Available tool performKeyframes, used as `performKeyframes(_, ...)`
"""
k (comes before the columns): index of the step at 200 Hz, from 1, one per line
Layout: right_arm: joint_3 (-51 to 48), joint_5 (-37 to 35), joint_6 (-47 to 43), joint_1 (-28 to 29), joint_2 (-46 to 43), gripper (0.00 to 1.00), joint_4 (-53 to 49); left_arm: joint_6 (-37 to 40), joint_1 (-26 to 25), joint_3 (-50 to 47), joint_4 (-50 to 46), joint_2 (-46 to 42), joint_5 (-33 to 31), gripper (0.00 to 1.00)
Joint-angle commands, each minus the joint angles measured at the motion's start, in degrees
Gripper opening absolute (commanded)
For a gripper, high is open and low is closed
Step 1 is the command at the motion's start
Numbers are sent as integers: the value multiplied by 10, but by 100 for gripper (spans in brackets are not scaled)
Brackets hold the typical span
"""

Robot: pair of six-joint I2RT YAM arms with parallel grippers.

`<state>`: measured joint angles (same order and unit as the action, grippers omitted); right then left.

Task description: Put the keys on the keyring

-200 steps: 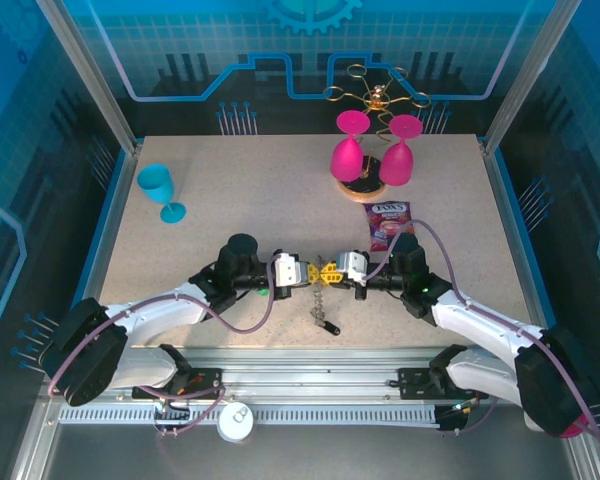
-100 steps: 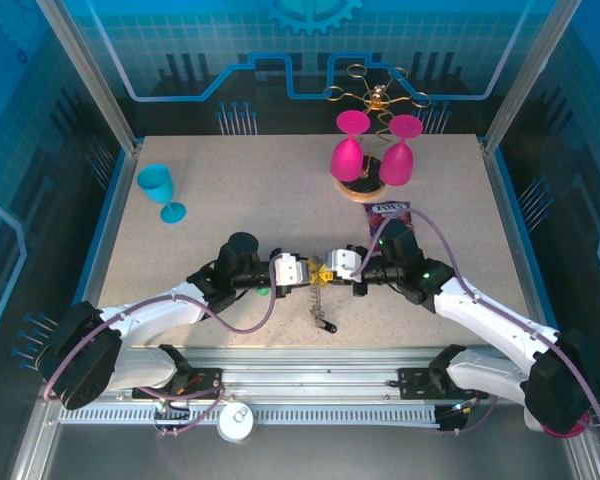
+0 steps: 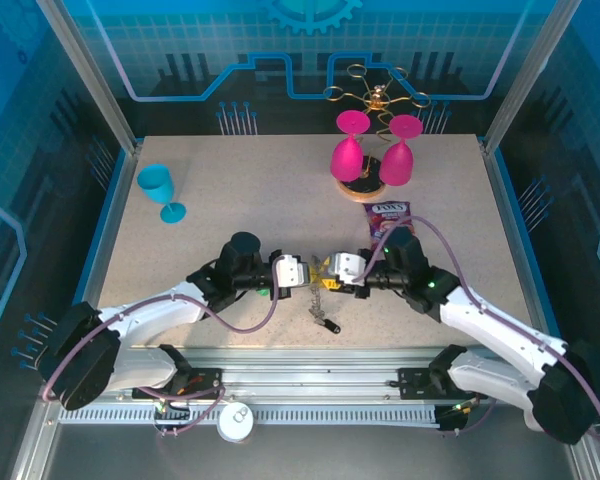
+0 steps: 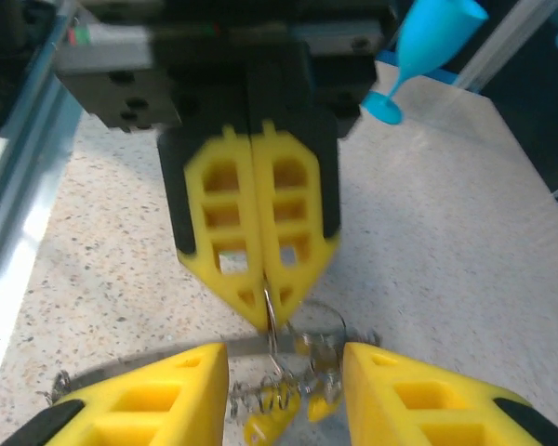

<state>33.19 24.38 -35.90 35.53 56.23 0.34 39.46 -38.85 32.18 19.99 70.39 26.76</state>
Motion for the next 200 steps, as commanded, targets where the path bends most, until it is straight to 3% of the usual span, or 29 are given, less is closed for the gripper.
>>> performKeyframes(1,-43,2,17,-11,-18,38,105,21,-2,-21,72,-27,16,0)
performKeyframes(52,-51,29,-5,5,9,34,121,64,-10,-25,74,-32,16,0)
performKeyframes(160,-37,57,-4,19,43,20,148,46,-11,-26,92,-24,25,0)
performKeyframes(200,-29,55,-6,21,45,0,148,38,-12,-21,80,-24,18,0)
